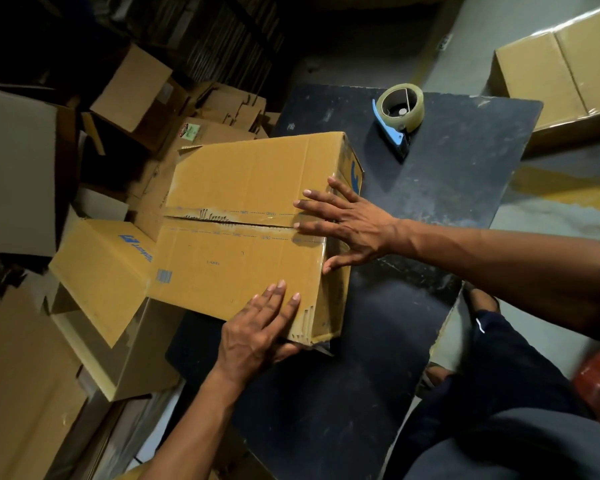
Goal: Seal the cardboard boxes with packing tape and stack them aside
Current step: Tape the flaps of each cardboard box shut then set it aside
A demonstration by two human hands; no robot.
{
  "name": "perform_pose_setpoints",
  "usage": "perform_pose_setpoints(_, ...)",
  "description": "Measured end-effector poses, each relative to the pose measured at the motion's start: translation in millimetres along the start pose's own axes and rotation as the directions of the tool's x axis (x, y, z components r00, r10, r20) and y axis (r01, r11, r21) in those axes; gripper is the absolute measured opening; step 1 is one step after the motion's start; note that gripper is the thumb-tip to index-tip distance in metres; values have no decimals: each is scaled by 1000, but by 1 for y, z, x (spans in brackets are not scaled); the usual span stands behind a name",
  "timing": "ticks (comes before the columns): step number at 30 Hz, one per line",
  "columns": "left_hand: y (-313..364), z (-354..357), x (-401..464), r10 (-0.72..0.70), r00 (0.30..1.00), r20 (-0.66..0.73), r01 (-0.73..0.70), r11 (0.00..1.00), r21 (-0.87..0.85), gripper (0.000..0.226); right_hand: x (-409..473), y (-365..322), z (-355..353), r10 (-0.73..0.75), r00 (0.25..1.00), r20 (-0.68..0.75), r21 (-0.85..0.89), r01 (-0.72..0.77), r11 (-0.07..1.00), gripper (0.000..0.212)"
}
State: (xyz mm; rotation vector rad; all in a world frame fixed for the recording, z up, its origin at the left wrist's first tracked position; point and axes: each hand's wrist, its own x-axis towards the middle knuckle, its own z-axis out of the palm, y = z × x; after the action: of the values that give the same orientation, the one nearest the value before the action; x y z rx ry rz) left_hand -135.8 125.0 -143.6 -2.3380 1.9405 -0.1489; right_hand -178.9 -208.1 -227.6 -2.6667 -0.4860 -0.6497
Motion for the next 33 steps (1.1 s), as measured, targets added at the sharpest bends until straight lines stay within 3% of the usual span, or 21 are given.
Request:
perform_pose_setpoints(8,10,6,-1,-59,997,-55,58,998,-17,75,-3,-25,4,74,997,-27,19,-74,997,111)
perform_pose_setpoints(13,15,6,-1,-112,993,-20,111,993,-42,100,-19,-37,20,92,996,19,-44,-91,995,110)
perform_pose_setpoints(17,15,4,1,-116,993,-17,115,992,-52,99,-31,-28,11,56,996,73,-86,-50,995,117)
perform_pose_setpoints(21,20,9,2,-141,987,-78,138,989,-42,92,-21,-62,4,44,998,-44,34,-43,999,110)
perform_pose_setpoints(26,20,14,-2,-143,987,-76,139,988,-62,89,-26,-89,28,5,1000,-24,55,-3,998,98)
perform_pose_setpoints(30,22,12,0,-165,985,-46,161,984,-78,94,-31,-74,25,-57,998,25,24,56,998,102)
perform_pose_setpoints(33,20,12,-1,-178,983,-53,172,980,-103,95,-30,-83,24,5,1000,12,49,-5,999,99)
